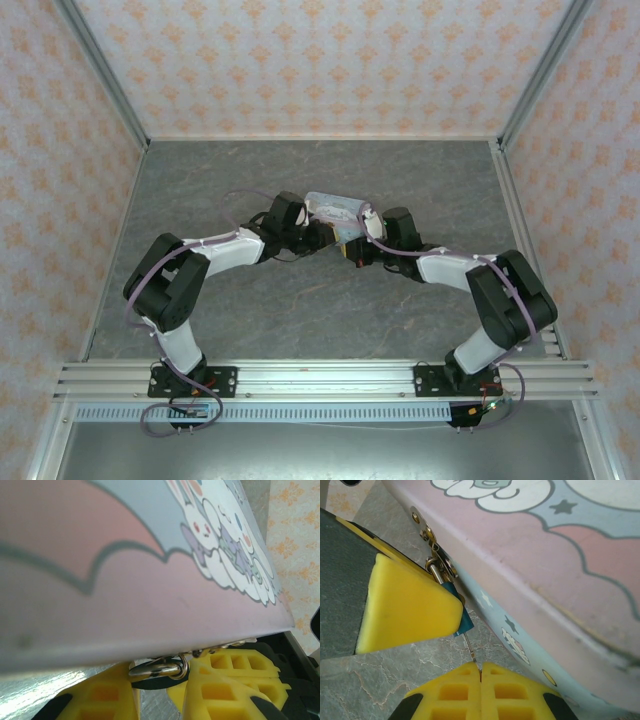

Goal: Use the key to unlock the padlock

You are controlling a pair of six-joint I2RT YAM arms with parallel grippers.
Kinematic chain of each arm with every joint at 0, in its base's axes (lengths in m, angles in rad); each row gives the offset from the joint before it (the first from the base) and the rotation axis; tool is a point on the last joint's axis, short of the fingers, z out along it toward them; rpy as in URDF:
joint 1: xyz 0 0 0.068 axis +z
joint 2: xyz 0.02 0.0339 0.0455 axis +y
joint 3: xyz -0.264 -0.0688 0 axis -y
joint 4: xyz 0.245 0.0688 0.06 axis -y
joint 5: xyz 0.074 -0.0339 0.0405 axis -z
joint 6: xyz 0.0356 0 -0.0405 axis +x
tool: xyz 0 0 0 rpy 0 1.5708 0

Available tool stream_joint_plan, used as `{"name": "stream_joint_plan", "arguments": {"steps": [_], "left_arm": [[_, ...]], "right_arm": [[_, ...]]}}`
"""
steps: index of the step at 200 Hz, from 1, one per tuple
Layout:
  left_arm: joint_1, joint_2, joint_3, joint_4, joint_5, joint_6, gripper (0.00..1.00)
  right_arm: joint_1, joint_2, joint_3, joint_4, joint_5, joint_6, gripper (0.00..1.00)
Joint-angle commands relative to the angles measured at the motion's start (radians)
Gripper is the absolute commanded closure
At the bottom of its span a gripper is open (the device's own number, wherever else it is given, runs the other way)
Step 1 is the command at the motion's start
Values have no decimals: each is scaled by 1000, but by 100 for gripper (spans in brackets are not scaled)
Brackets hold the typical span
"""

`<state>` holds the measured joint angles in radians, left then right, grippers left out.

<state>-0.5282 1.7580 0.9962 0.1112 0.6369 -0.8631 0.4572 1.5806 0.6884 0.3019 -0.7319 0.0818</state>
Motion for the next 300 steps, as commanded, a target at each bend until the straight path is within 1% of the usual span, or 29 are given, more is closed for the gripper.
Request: {"name": "stream_joint_plan", "arguments": {"steps": [1,52,114,148,195,219,252,269,300], "left_arm": [[-21,-18,4,9,87,7,79],[-27,-5,10,10,87,5,79],[-34,8,10,22,85,2,79],[-34,11,6,30,86,0,79],[-34,15,2,31,86,0,79],[-39,20,1,34,84,-4,79],[-48,20,8,40,83,-23,79],[-50,16,9,37,79,-27,79],[-50,14,9,25,75,-23,79]], "right_arm": [[-6,8,47,133,-17,24,100],[-6,2,46,187,-31,71,100],[-7,12,47,222,-77,115,100],[-13,23,59,202,-99,118,100],[-23,21,62,197,-99,111,100],[-19,4,62,182,-69,83,100],[19,-15,72,105,25,8,100],[36,-18,74,93,66,-10,100],[43,-28,75,98,91,-15,100]]}}
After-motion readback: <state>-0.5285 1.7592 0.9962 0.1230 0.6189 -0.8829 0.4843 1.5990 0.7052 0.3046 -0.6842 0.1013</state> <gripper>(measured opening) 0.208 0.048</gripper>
